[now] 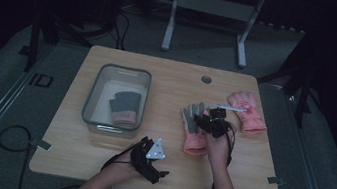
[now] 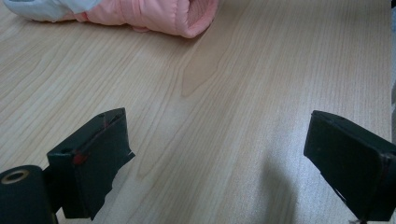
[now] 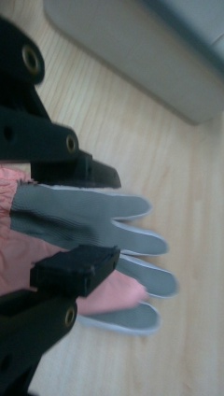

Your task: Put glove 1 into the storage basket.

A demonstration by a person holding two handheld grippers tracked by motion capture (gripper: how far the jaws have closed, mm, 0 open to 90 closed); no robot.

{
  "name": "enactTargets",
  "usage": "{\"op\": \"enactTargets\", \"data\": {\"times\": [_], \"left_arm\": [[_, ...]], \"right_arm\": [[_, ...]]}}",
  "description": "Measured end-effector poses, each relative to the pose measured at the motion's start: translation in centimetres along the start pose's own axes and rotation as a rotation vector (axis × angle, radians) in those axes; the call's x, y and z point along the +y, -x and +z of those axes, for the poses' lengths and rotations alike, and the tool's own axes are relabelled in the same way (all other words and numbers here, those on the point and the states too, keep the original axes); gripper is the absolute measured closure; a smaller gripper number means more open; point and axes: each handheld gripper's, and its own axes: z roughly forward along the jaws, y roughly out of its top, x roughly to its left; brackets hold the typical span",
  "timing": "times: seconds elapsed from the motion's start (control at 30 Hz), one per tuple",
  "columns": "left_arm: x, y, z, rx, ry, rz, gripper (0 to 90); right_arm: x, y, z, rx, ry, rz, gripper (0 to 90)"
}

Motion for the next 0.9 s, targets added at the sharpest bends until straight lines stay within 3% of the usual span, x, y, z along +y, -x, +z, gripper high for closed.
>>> {"op": "enactTargets", "data": {"times": [0.07, 0.3, 0.43, 0.57, 0.63, 0.73, 0.9], "left_arm": [[0.0, 0.0, 0.0, -0.004, 0.002, -0.002, 6.5], [-0.1, 0.0, 0.2, -0.006, -0.003, -0.004, 6.5], [-0.1, 0.1, 0.2, -0.005, -0.003, -0.004, 6.5], [0.0, 0.2, 0.2, -0.006, -0.004, 0.004, 6.5], [0.1, 0.2, 0.2, -0.006, -0.004, 0.005, 6.5], [0.1, 0.2, 0.1, -0.009, -0.002, 0.004, 6.5], [0.0, 0.2, 0.1, -0.005, 0.004, -0.002, 6.5]], "right_arm": [[0.5, 0.7, -0.9, 0.005, 0.028, -0.001, 54.8], [1.5, 4.9, -2.7, 0.011, 0.031, 0.032, 45.6], [1.6, 7.4, -3.5, 0.037, 0.028, 0.086, 29.6], [1.7, 8.8, -4.2, 0.034, 0.053, 0.082, 12.7], [1.8, 9.3, -4.4, -0.017, 0.055, 0.066, 13.2], [2.0, 10.3, -4.4, -0.038, 0.036, 0.036, 14.9], [2.7, 12.4, -4.8, -0.085, 0.054, -0.026, 44.8]]}}
